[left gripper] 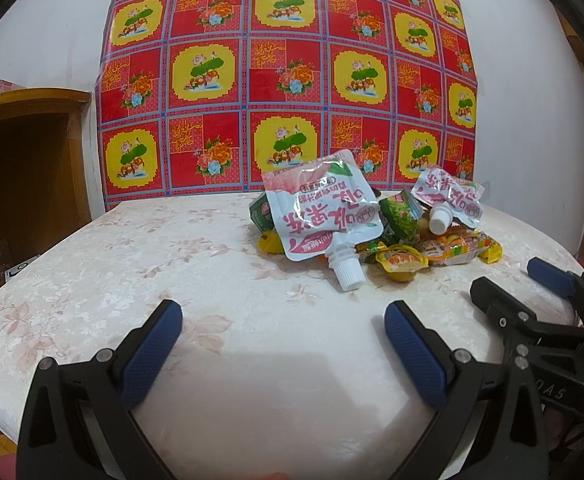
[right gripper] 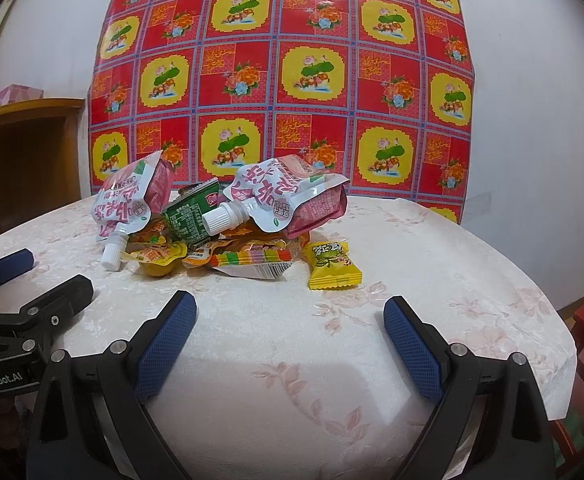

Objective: Organize snacks

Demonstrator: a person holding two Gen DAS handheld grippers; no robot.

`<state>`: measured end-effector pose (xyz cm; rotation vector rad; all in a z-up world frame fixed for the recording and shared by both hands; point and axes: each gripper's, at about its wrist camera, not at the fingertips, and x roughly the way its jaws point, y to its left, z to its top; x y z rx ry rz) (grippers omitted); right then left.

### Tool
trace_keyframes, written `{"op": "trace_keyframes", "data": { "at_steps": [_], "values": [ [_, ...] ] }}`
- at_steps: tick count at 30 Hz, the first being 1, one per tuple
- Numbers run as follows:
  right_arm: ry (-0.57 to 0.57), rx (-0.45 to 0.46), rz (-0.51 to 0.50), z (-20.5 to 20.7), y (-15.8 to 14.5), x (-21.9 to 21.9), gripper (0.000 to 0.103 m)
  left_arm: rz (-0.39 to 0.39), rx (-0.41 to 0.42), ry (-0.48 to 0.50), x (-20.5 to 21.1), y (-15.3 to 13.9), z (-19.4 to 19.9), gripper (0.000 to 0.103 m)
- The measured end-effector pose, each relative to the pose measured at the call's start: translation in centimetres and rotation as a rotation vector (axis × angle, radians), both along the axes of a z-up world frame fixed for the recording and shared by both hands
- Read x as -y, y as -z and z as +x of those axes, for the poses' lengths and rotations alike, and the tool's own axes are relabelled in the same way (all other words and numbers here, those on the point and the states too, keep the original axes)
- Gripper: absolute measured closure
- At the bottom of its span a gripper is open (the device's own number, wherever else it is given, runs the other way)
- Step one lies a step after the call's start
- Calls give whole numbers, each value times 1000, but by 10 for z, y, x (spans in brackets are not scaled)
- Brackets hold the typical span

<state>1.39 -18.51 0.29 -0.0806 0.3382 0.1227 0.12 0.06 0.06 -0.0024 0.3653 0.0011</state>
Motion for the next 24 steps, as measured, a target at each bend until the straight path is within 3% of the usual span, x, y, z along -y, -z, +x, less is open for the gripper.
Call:
{"op": "trace_keyframes", "data": {
  "at_steps": [24],
  "values": [
    [-1, 6, 3, -1, 0, 0, 7, 5, 5, -3, 1, -2, -3, 0]
  ]
}}
